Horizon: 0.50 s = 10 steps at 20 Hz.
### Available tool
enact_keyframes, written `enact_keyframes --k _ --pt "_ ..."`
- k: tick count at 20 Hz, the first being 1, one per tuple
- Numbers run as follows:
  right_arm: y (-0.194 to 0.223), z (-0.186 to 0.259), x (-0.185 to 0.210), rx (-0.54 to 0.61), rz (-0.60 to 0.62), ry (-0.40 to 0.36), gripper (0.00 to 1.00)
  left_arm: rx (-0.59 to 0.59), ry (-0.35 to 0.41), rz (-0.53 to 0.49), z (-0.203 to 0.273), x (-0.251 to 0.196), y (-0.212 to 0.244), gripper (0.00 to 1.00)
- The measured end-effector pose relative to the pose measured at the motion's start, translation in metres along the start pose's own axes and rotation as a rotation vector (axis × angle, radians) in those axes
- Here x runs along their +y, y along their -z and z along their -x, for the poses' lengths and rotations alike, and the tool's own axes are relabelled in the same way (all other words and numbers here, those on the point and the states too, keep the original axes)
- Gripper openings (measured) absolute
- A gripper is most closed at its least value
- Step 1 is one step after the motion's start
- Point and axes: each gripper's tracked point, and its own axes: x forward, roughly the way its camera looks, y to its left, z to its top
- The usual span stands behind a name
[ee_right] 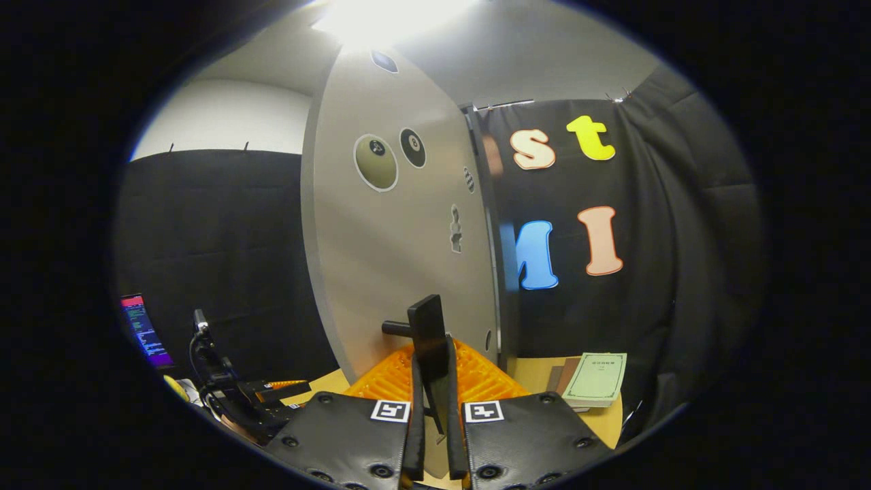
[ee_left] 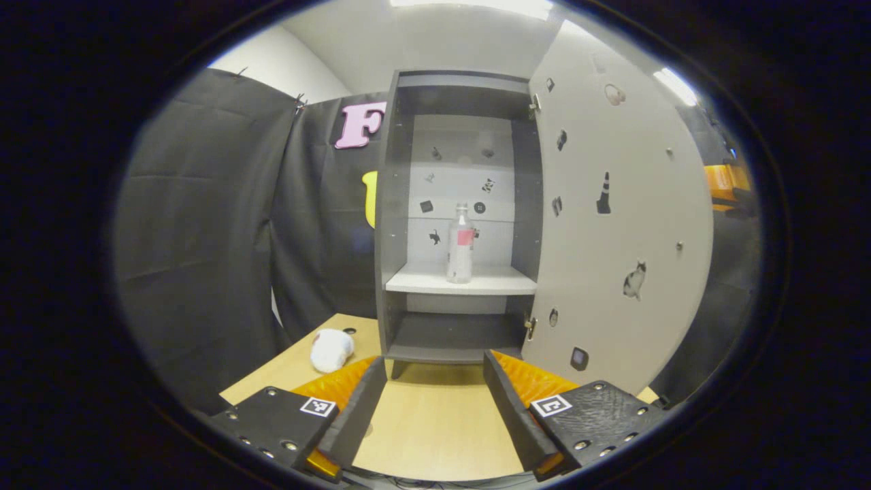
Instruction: Open the cabinet door with the right hand, grasp the bottle in the cabinet with the left hand and place it on the coaster, then close the cabinet door with the right hand.
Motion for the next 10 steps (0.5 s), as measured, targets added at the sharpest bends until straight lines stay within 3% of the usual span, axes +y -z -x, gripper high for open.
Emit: enact_keyframes --k 5,8,10 --pt "-0.001 0.0 -0.013 0.02 -0.022 0.002 0.15 0.01 0.018 0.023 -0.02 0.006 -0.01 0.87" --pt "0.001 0.003 -0.015 0.04 0.048 0.058 0.15 -0.002 0.036 0.017 -0.035 0.014 -0.019 0.87" --pt "0.008 0.006 -0.018 0.074 0.017 0.099 0.15 0.003 0.065 0.026 -0.045 0.02 -0.02 0.88"
